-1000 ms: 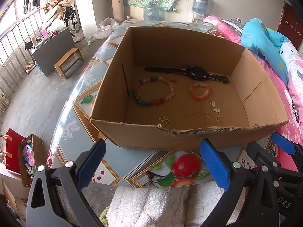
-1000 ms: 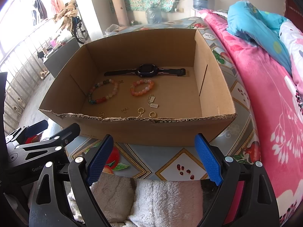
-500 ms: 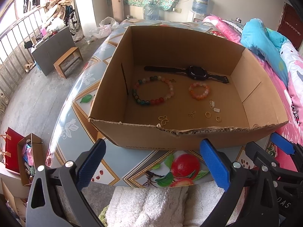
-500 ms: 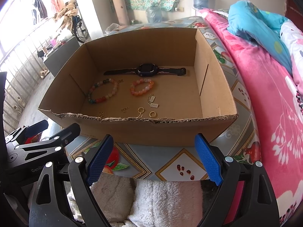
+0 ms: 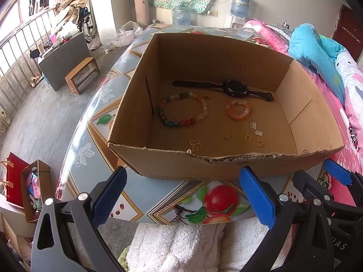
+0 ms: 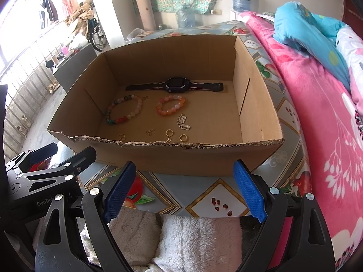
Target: Organize jewelry
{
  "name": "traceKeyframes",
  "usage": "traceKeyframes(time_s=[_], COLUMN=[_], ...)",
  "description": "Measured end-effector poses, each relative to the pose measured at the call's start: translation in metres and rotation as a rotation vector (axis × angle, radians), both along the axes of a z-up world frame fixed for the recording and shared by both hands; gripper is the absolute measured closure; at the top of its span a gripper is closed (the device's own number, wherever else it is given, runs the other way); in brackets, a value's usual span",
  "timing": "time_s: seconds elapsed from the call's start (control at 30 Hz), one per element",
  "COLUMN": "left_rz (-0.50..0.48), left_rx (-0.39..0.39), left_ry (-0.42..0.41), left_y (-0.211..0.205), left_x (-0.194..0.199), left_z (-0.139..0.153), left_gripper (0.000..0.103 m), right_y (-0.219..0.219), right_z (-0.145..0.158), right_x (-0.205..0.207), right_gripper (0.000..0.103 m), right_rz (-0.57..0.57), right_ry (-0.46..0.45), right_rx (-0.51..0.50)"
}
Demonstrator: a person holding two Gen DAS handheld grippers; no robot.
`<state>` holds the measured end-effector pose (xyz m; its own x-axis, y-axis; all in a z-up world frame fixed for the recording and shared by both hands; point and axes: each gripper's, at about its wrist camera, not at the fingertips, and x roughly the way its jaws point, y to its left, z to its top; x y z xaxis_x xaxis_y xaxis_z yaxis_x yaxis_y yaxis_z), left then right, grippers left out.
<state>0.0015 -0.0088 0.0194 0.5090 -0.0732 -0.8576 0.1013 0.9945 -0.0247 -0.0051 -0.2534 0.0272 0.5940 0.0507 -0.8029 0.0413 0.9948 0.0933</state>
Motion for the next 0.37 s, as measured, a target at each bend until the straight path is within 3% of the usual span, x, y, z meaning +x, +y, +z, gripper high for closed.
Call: traceKeyframes(time_s=[0.37], left_rz=[0.01], left_rx=[0.002], left_ry=[-0.004], left_y=[0.0006], left_x=[-0.0016], left_z=[0.0022], left_gripper=[0.006], right_y=[-0.0043], right_z=[0.0011], right_x=[-0.0015], right_gripper=[0.019], right_rz=[0.001], right_ry=[-0.003], right_rx=[0.0])
